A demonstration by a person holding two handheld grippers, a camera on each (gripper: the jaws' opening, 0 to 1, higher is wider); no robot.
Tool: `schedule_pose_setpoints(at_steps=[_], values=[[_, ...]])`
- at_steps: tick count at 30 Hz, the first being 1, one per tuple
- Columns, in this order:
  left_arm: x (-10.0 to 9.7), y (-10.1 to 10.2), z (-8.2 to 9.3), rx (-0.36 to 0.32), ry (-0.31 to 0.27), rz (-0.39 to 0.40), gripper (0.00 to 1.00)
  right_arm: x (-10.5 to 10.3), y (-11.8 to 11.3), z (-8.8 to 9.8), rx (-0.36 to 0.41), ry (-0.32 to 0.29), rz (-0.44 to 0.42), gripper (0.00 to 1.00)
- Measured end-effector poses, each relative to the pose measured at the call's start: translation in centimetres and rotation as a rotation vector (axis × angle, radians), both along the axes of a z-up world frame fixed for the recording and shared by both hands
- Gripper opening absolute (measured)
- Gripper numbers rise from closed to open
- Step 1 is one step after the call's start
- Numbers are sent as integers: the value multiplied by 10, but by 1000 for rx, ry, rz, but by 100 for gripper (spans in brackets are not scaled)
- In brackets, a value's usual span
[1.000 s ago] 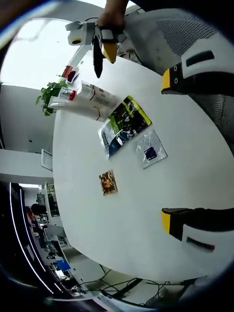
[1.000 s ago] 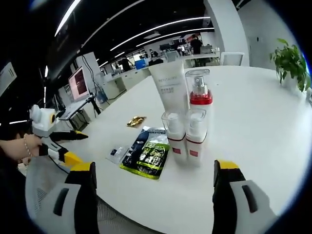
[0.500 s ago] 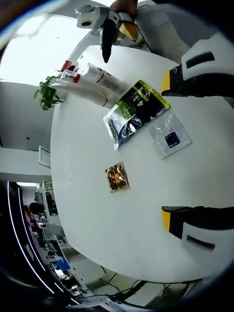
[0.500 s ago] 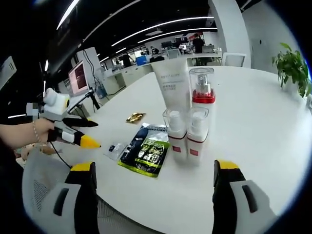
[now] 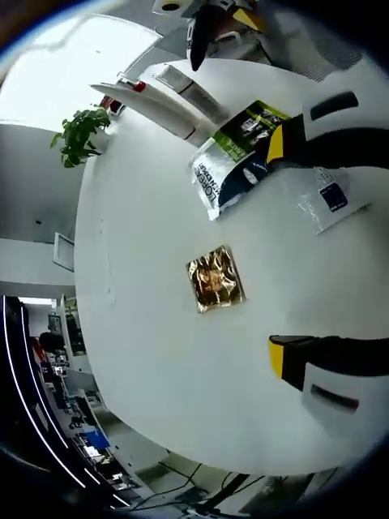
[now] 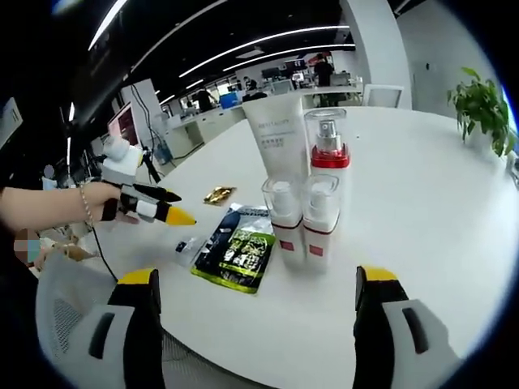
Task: Arrange the skincare products in the storage area until every visible bottle or jar stands upright without overlapping.
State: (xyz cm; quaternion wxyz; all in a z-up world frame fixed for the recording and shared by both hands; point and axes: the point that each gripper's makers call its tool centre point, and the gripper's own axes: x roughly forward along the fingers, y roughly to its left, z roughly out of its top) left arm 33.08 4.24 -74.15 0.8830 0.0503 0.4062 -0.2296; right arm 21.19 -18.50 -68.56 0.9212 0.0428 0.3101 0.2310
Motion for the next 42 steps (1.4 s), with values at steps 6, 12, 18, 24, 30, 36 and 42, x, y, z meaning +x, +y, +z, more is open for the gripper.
schedule_pose_setpoints(at_steps=[6,12,18,24,30,36,42], values=[[24,-5,-5,-26,4,31,77,0,2,-2,-26,0,18,100],[41,-9,-11,-21,1,50,71,-1,1,-3,-37,4,15,100],[54,-6,-19,13,12,61,67,0,-1,-6,-32,15,4,100],[62,-1,-21,29,12,77,62,-1,0,-7,-32,28,2,100],[71,-2,-26,72,-7,60,59,-1,-1,-10,-39,35,3,100],[71,-4,-26,93,-24,53,55,-2,0,-12,-46,40,9,100],[72,-4,-25,98,-46,43,51,-2,0,-12,-45,42,9,100]])
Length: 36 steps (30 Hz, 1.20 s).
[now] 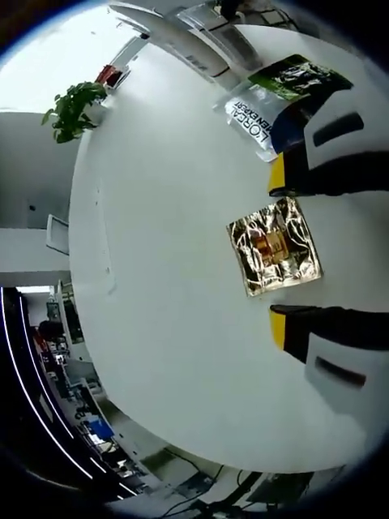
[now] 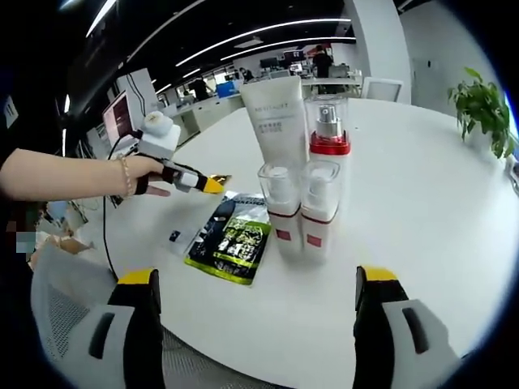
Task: Arrange the skincare products in the storage area until every visible bottle or jar stands upright without overlapping.
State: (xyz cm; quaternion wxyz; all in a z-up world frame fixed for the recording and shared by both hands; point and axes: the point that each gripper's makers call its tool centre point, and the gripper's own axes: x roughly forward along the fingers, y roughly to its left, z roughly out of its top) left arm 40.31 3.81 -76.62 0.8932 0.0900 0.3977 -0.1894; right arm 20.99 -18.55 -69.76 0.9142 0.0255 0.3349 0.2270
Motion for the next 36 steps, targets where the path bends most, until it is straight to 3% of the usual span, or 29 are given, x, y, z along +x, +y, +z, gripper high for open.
schedule_pose_setpoints(at_steps=[3,9,12,15,27,36], values=[[-2,0,1,6,-8,-2,42,0,0,0,0,0,-1,100],[0,0,-3,2,-17,-1,40,0,0,1,1,-3,-3,100],[-4,-5,5,2,-37,-17,38,0,1,3,10,-6,-2,99],[-13,-11,13,-33,-70,-29,38,0,5,5,74,2,-6,94],[-54,-14,33,-46,-105,-57,37,0,6,11,97,-5,-13,92],[-76,-20,59,-88,-152,-68,37,-4,24,16,123,-8,59,85]])
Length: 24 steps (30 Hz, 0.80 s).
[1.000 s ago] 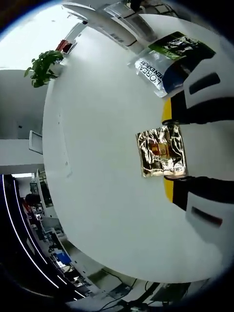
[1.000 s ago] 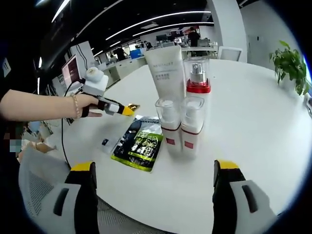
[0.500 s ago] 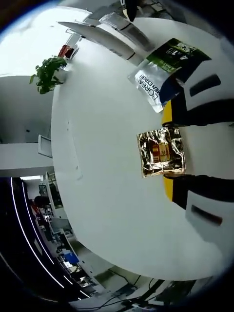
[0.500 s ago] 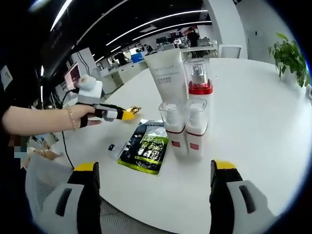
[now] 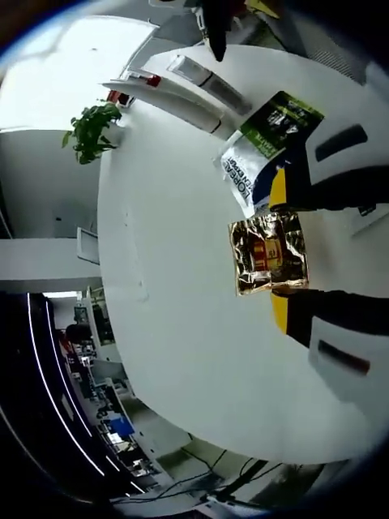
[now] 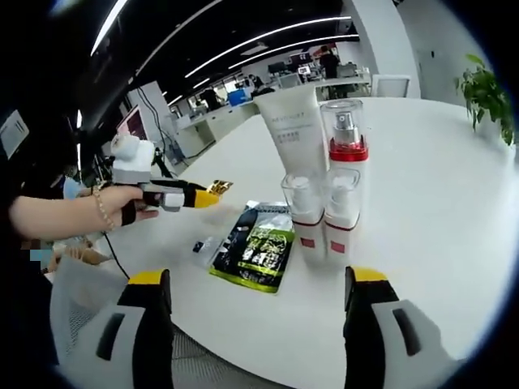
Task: Arrange the skincare products in the storage area until every visible bottle or jar stands upright without overlapping.
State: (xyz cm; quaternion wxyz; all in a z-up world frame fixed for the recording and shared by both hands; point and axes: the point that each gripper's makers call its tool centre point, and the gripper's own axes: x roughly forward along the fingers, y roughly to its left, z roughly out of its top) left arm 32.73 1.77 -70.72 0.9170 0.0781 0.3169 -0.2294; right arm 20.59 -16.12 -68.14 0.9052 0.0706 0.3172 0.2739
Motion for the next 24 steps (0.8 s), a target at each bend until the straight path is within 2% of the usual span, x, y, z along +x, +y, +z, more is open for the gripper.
schedule_pose_setpoints(at_steps=[5,11,14,18,20,24], values=[[-16,-2,17,9,-40,-32,37,-1,5,7,32,-5,6,81],[-30,-1,29,33,-78,-48,37,-6,13,9,49,-11,34,80],[-38,-2,36,30,-94,-50,37,-4,20,15,86,-17,45,79],[-50,-6,47,34,-119,-59,38,2,31,31,132,-41,67,70],[-56,-8,52,44,-143,-75,38,8,40,47,181,-97,64,62],[-73,-16,61,57,-174,-118,38,12,56,57,234,-102,85,53]])
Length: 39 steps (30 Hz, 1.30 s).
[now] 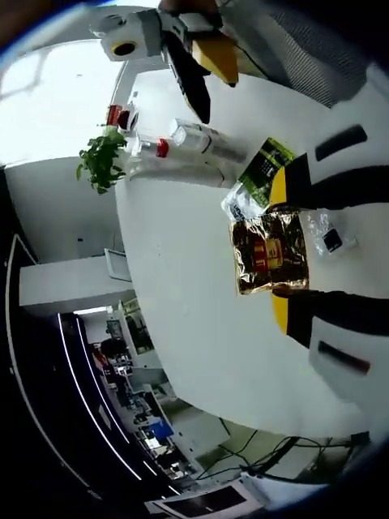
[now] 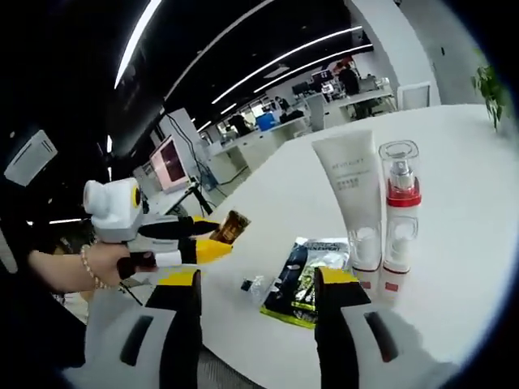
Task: Arrange the skincare products in the storage area until every visible bottle or jar stands upright without overlapping.
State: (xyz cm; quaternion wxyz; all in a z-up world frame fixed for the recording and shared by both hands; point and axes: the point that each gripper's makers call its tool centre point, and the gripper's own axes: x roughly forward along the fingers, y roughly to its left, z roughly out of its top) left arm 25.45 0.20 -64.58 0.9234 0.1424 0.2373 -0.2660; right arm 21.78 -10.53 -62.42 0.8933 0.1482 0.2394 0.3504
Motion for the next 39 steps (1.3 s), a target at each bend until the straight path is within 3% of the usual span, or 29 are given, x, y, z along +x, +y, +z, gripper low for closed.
schedule_pose_setpoints(at_steps=[8,14,29,39], values=[[-21,-16,21,-7,-37,-20,38,14,28,12,67,-10,49,37],[-27,-20,29,2,-65,-32,38,20,37,12,104,24,63,29],[-36,-29,36,-15,-68,-36,39,22,47,13,158,59,85,7],[-37,-27,32,-15,-52,-26,40,20,49,18,206,65,96,1]])
